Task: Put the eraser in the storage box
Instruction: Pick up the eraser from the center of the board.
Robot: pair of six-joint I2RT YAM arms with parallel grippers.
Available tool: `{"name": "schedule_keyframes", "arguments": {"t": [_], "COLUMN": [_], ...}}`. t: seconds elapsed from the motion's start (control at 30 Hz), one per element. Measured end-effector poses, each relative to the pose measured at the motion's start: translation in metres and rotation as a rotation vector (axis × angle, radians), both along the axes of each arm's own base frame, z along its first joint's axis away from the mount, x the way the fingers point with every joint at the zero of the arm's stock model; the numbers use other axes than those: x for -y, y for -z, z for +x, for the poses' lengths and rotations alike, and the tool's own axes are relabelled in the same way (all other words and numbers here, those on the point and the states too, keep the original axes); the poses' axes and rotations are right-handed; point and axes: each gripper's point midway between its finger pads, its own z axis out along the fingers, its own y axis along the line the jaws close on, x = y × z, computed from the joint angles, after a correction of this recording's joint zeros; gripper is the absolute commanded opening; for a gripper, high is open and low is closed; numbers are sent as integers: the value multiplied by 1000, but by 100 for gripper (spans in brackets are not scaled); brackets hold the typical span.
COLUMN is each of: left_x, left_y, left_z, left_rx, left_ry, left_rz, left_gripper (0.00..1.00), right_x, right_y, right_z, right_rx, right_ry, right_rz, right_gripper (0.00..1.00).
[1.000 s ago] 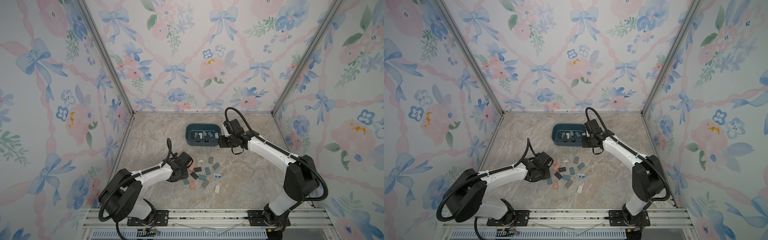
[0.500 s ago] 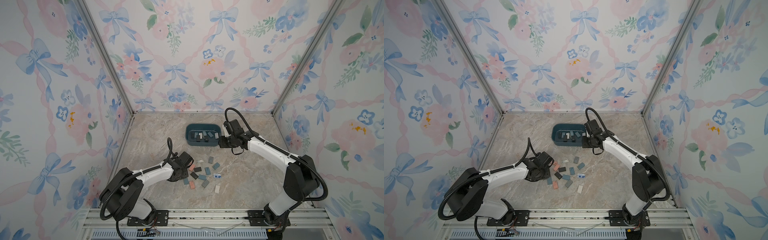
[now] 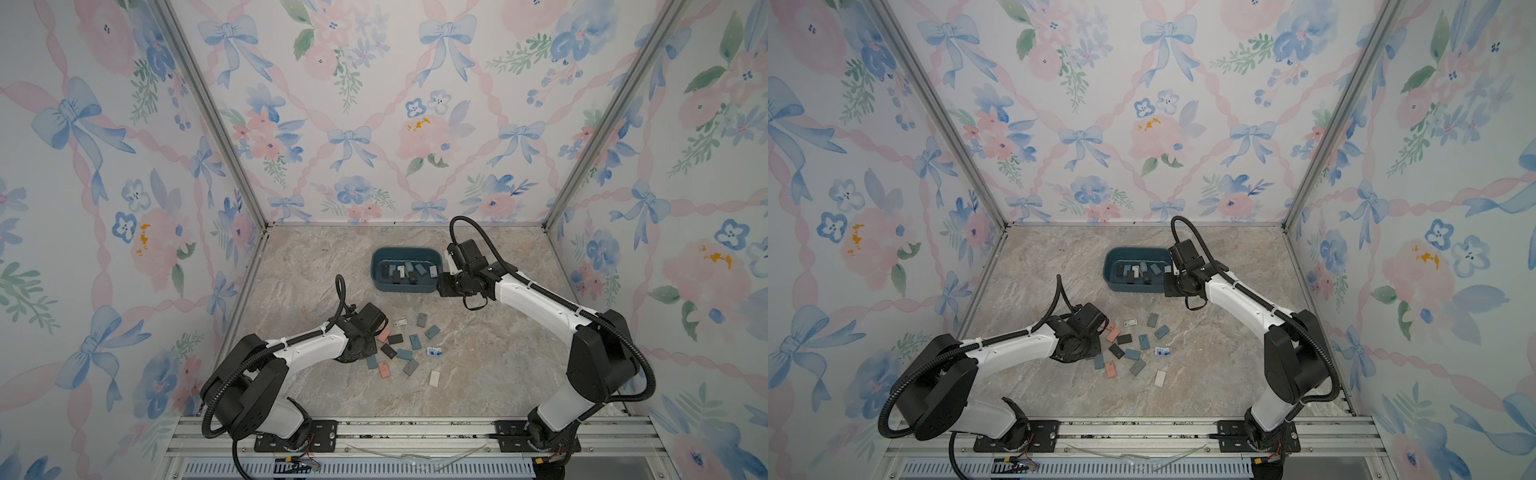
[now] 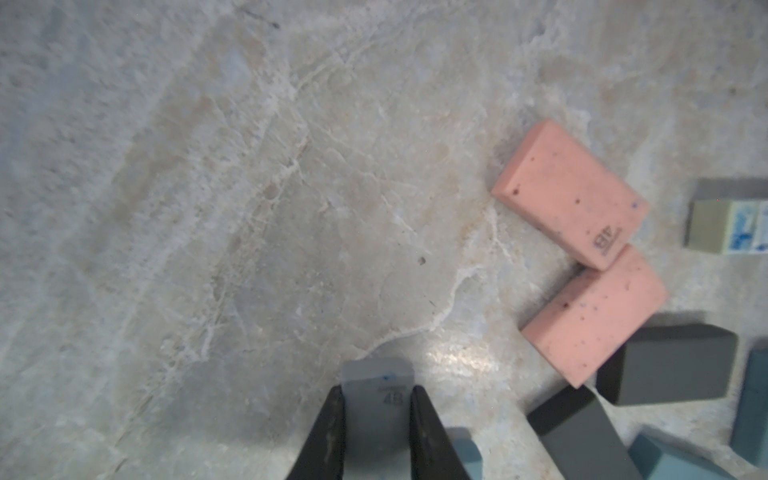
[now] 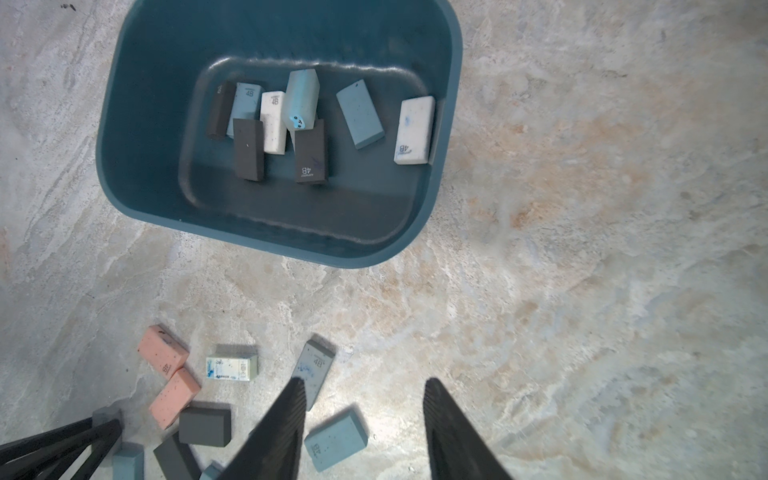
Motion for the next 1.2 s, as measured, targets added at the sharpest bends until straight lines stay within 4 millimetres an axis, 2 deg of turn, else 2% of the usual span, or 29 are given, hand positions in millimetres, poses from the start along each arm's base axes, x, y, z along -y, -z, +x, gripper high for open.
{"name": "schedule_keyframes", "arguments": {"t": [0.23,0.5,0.97,1.2], "left_x": [0,0,1,11], "left_y": [0,-1,-8,-29], "left_z": [0,0,1,16], "left_rx": [0,1,17,72], "left_ry": [0,0,3,8], "left_rz": [0,-1,-13,-49], "left_gripper": [23,24,25,25], "right_x": [2,6,8,8], "right_y": [3,-6,-4,-4], "right_z": [-2,-1,-3,-3], "right_rx": [-7,17,11,10], "right_ry": [4,17,25,24], "right_rz": [-1,15,16,19], "right_gripper": [49,49,48,48]}}
